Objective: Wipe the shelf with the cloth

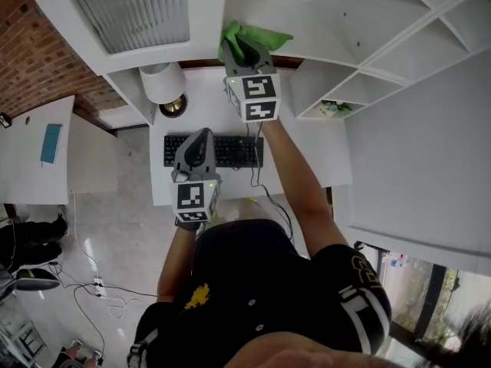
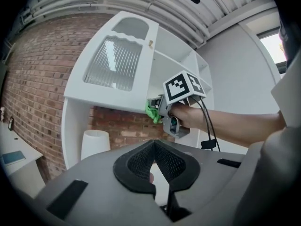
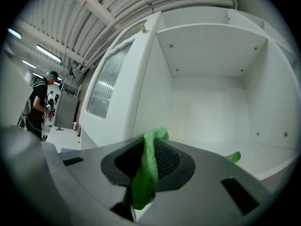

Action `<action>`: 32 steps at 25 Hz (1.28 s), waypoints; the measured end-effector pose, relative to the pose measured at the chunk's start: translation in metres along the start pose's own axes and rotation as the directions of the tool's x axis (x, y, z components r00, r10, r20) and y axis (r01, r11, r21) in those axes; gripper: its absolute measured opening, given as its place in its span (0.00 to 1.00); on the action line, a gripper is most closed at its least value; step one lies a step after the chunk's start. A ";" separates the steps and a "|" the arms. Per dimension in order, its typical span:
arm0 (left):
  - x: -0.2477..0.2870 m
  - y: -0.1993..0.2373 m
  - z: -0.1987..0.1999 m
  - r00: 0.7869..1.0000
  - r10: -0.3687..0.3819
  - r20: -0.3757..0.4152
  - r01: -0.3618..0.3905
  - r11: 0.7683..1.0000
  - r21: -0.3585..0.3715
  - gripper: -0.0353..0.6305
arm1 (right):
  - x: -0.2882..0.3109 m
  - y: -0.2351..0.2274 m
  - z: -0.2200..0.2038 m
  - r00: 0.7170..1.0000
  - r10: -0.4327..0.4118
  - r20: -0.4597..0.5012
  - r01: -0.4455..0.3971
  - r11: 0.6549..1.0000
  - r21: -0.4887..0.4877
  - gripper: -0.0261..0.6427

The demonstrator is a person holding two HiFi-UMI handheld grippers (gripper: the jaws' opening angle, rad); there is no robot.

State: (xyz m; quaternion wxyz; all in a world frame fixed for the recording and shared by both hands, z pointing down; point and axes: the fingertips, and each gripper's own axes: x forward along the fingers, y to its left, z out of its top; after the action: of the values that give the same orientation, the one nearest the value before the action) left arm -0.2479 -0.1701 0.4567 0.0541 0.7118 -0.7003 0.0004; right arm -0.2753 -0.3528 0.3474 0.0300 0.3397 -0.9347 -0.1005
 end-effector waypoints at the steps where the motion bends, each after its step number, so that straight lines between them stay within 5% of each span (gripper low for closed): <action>1: 0.000 0.002 -0.003 1.000 -0.007 -0.002 0.007 1.000 -0.002 0.08 | 0.001 0.000 0.000 1.000 0.002 0.000 -0.002 1.000 0.008 0.13; 15: 0.019 -0.010 -0.025 0.997 -0.011 -0.081 0.014 1.000 0.025 0.08 | -0.011 -0.020 -0.006 0.999 -0.025 0.024 0.026 0.999 -0.029 0.13; 32: 0.074 -0.124 -0.013 0.993 -0.071 -0.090 0.083 0.987 0.138 0.08 | -0.063 -0.119 -0.024 0.997 -0.037 0.068 0.038 0.999 -0.023 0.13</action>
State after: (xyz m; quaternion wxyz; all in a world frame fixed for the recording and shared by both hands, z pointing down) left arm -0.1217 -0.2408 0.4657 0.0332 0.7396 -0.6677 0.0780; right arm -0.1492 -0.4056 0.3468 0.0007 0.3532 -0.9273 -0.1237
